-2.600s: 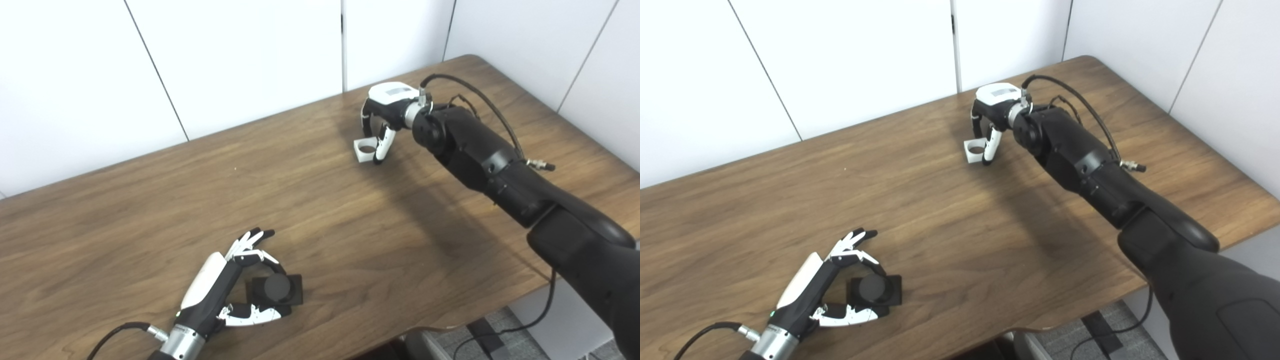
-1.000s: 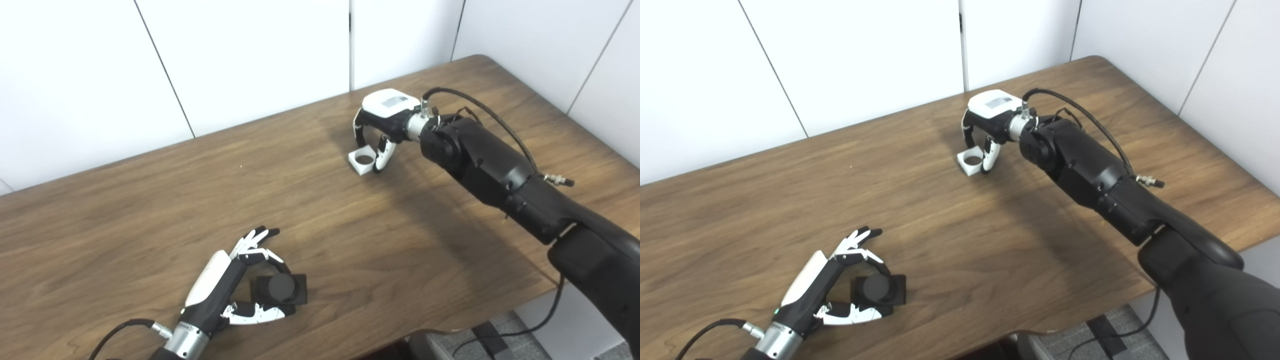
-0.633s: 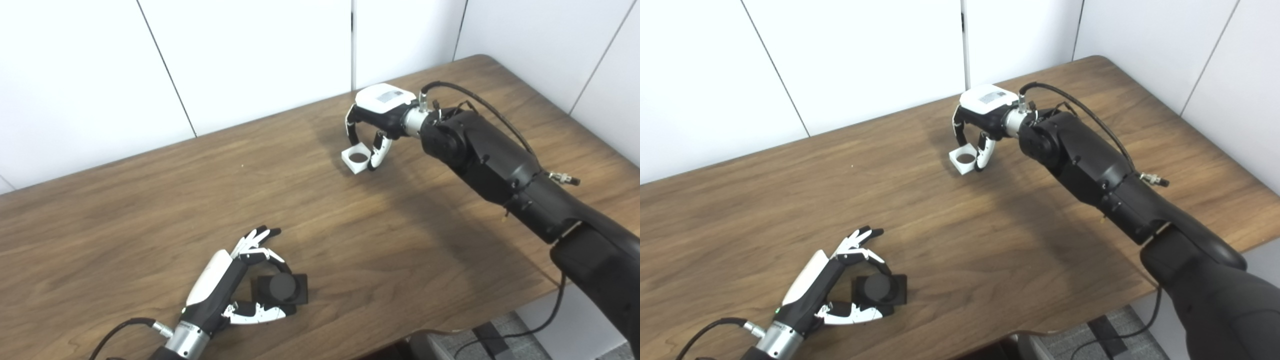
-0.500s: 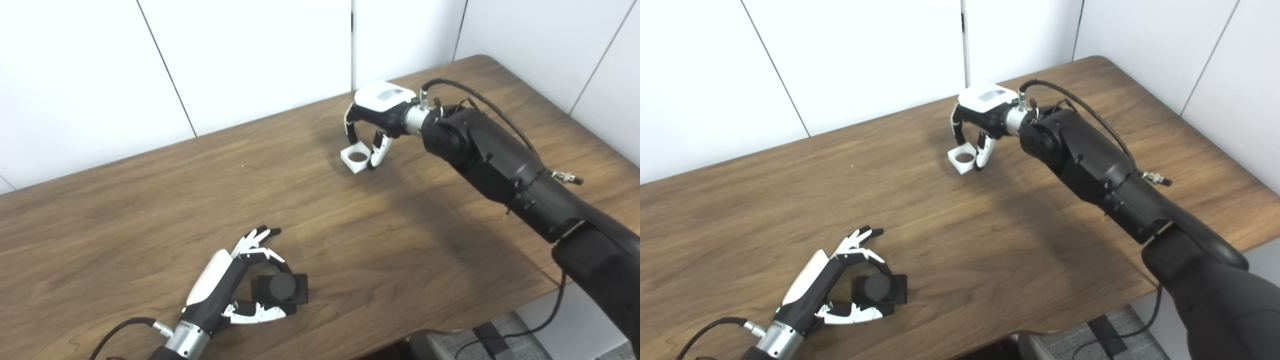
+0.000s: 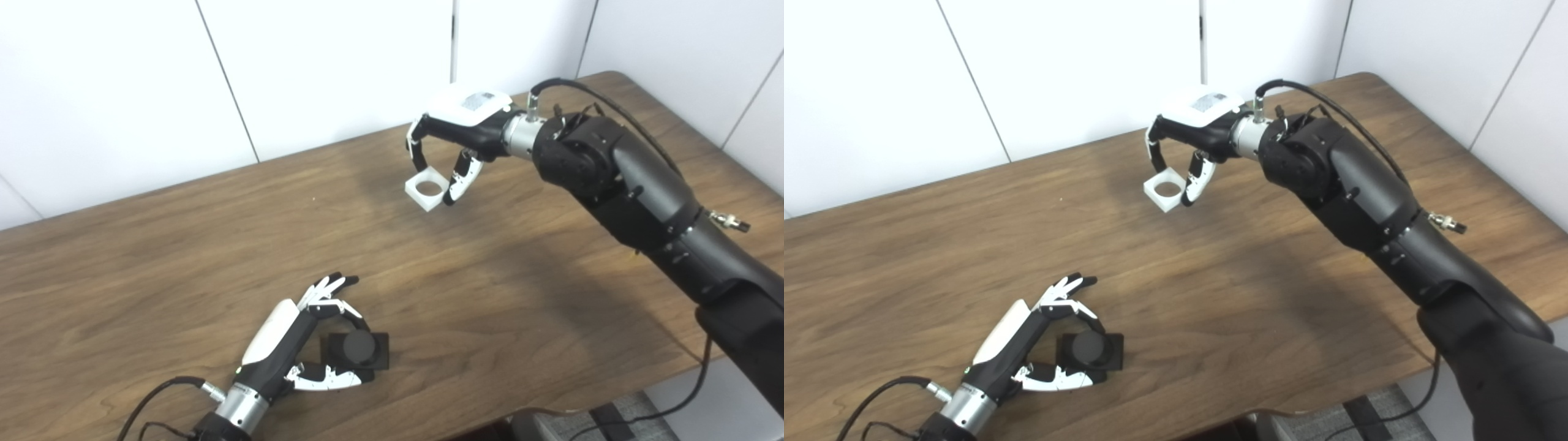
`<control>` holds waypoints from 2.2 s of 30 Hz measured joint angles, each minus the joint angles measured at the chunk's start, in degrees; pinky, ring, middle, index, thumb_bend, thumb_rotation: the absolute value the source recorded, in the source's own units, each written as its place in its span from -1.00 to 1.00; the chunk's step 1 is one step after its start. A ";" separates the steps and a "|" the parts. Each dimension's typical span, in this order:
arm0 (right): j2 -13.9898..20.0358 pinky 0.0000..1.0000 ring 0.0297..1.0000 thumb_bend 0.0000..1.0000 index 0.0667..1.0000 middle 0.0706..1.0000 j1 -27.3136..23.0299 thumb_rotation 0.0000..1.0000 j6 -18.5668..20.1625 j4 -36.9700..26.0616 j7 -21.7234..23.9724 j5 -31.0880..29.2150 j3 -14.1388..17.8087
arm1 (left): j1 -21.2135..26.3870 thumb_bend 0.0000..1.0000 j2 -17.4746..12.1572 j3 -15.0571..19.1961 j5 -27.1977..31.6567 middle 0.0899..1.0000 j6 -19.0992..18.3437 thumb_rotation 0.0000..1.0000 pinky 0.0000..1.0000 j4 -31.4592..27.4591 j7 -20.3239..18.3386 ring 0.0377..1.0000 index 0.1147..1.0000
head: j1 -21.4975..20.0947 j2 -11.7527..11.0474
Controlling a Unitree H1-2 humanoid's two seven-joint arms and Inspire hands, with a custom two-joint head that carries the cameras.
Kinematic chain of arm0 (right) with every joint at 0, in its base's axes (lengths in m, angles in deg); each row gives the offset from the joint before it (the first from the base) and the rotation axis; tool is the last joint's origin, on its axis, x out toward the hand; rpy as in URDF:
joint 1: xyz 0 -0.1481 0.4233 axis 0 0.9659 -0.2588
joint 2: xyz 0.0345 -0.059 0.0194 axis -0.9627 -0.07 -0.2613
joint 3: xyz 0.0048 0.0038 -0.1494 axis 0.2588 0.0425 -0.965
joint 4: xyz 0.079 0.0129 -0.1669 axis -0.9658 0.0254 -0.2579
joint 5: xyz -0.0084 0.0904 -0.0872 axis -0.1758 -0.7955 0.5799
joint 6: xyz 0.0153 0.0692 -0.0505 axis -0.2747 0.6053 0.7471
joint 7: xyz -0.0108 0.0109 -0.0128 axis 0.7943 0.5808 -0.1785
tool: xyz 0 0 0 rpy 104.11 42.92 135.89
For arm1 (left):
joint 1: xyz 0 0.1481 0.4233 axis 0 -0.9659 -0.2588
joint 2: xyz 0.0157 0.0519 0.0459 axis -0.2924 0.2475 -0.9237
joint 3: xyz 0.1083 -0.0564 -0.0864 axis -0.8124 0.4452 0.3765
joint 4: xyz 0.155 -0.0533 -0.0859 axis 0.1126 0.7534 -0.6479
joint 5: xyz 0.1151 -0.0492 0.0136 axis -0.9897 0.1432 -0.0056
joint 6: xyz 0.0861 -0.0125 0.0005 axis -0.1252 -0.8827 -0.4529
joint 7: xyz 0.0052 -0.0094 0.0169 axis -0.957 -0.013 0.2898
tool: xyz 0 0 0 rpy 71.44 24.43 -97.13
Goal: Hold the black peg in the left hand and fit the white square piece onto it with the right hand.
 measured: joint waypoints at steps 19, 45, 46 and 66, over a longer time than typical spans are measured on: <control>-0.81 0.25 0.51 0.03 -0.12 0.43 4.08 -0.72 -1.19 -10.38 3.16 -7.68 3.23 | 0.40 0.04 0.79 -0.10 -0.67 0.89 0.05 -0.85 1.00 0.70 0.22 1.00 -0.16 | 8.09 0.62; -1.37 0.30 0.52 0.04 -0.11 0.43 8.76 -0.73 -0.35 -18.77 7.69 -12.88 4.10 | 1.04 0.04 2.96 -0.01 -2.76 0.89 -0.32 -0.84 1.00 2.07 1.73 1.00 -0.16 | 16.80 2.11; -1.41 0.30 0.52 0.04 -0.11 0.43 8.98 -0.73 -0.35 -19.00 7.81 -12.91 4.04 | 1.08 0.04 3.02 -0.01 -2.76 0.89 -0.32 -0.84 1.00 2.16 1.76 1.00 -0.16 | 16.80 2.20; -6.94 0.29 0.51 0.04 -0.11 0.44 12.53 -0.72 -1.57 -18.07 7.60 -12.24 1.18 | 1.59 0.04 3.72 -0.10 -3.10 0.89 -0.56 -0.84 1.00 2.96 2.20 1.00 -0.16 | 17.24 2.64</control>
